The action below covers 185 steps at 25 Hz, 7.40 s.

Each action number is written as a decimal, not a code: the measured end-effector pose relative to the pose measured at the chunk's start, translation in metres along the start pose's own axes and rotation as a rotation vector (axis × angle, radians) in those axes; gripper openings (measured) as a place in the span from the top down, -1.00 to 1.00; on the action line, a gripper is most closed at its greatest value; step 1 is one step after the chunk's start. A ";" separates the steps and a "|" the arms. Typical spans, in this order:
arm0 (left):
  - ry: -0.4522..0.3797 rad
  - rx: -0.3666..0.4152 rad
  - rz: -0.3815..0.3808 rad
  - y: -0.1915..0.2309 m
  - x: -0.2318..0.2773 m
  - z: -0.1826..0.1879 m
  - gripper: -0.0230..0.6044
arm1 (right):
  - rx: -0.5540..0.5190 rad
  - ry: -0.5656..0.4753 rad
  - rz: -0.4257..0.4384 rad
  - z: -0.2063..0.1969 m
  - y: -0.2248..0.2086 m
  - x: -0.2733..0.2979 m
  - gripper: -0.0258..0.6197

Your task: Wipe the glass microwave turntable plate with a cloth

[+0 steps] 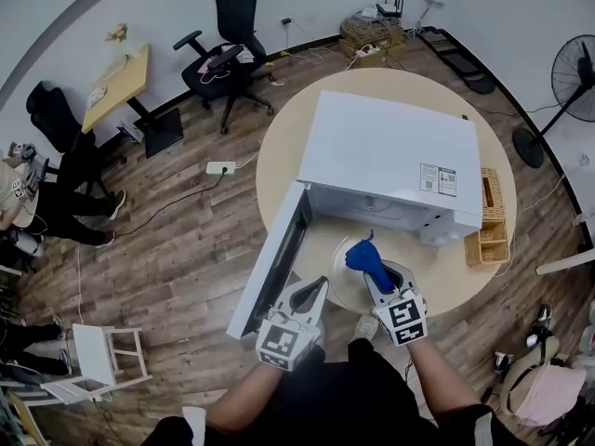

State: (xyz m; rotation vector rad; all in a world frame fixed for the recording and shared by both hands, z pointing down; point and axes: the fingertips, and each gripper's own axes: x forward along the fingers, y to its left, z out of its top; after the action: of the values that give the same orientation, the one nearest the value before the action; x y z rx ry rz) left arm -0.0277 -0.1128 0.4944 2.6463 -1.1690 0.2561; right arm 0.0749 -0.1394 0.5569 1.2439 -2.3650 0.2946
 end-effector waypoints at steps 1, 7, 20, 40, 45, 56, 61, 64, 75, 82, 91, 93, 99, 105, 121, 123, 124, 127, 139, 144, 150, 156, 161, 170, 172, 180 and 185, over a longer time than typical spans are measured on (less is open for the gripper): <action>0.002 -0.001 0.006 0.001 0.000 -0.001 0.91 | -0.010 0.011 0.015 -0.004 0.003 0.006 0.58; 0.018 -0.021 0.044 0.005 -0.007 -0.009 0.91 | -0.121 0.103 0.112 -0.029 0.030 0.047 0.58; 0.041 -0.060 0.119 0.017 -0.018 -0.025 0.91 | -0.263 0.346 0.231 -0.094 0.069 0.102 0.57; 0.066 -0.057 0.117 0.022 0.001 -0.032 0.91 | -0.261 0.383 0.155 -0.089 0.029 0.122 0.54; 0.066 -0.052 0.108 0.022 0.005 -0.029 0.91 | -0.242 0.387 0.111 -0.085 0.006 0.128 0.53; 0.066 -0.037 0.127 0.026 0.009 -0.029 0.91 | -0.179 0.380 0.003 -0.085 -0.053 0.133 0.53; 0.068 -0.036 0.127 0.027 0.010 -0.028 0.91 | -0.188 0.379 -0.017 -0.084 -0.064 0.133 0.54; 0.069 -0.035 0.121 0.025 0.012 -0.029 0.91 | -0.201 0.378 -0.021 -0.082 -0.064 0.131 0.54; 0.067 -0.036 0.092 0.017 0.008 -0.028 0.91 | -0.281 0.296 0.138 -0.060 0.017 0.084 0.54; 0.071 -0.029 0.091 0.017 0.005 -0.030 0.91 | -0.295 0.342 0.272 -0.096 0.071 0.065 0.55; 0.080 -0.032 0.088 0.013 0.005 -0.035 0.91 | -0.293 0.379 0.261 -0.117 0.066 0.069 0.54; 0.079 -0.033 0.087 0.011 0.005 -0.035 0.91 | -0.292 0.380 0.238 -0.116 0.058 0.071 0.54; 0.084 -0.030 0.077 0.005 0.007 -0.038 0.91 | -0.211 0.383 0.160 -0.116 0.022 0.076 0.54; 0.089 -0.025 0.067 0.003 0.010 -0.038 0.91 | -0.171 0.388 0.051 -0.113 -0.022 0.079 0.54; 0.101 -0.011 0.059 0.001 0.008 -0.038 0.91 | -0.034 0.372 -0.167 -0.122 -0.119 0.064 0.54; 0.100 -0.009 0.054 -0.001 0.009 -0.037 0.91 | -0.015 0.357 -0.180 -0.121 -0.122 0.063 0.54; 0.100 -0.008 0.052 -0.001 0.010 -0.037 0.91 | -0.008 0.348 -0.185 -0.120 -0.122 0.062 0.54; 0.097 -0.006 0.048 -0.001 0.012 -0.036 0.91 | 0.002 0.314 -0.187 -0.115 -0.117 0.057 0.54; 0.093 -0.016 0.030 -0.008 0.018 -0.040 0.91 | -0.057 0.272 -0.026 -0.102 -0.032 0.028 0.54; 0.087 -0.004 0.017 -0.008 0.018 -0.037 0.91 | -0.064 0.305 0.061 -0.111 0.016 0.019 0.54; 0.096 -0.009 0.006 -0.012 0.018 -0.044 0.91 | -0.101 0.365 0.164 -0.132 0.054 0.015 0.54; 0.107 -0.012 0.002 -0.013 0.016 -0.048 0.91 | -0.099 0.406 0.165 -0.145 0.052 0.017 0.54; 0.107 -0.005 -0.005 -0.015 0.020 -0.047 0.91 | -0.101 0.411 0.128 -0.151 0.037 0.015 0.53; 0.113 0.005 -0.026 -0.022 0.028 -0.045 0.91 | -0.061 0.403 -0.001 -0.153 -0.027 0.016 0.53; 0.117 0.007 -0.029 -0.023 0.029 -0.046 0.91 | -0.055 0.403 -0.028 -0.153 -0.041 0.016 0.53; 0.125 0.017 -0.036 -0.027 0.030 -0.045 0.91 | -0.018 0.405 -0.141 -0.155 -0.095 0.014 0.53; 0.127 0.015 -0.036 -0.029 0.030 -0.045 0.91 | -0.011 0.412 -0.184 -0.153 -0.123 0.013 0.54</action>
State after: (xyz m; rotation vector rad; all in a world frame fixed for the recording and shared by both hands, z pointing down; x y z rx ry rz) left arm 0.0107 -0.1021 0.5408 2.6184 -1.0830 0.4215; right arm 0.2140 -0.1596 0.6948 1.2472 -1.8897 0.4311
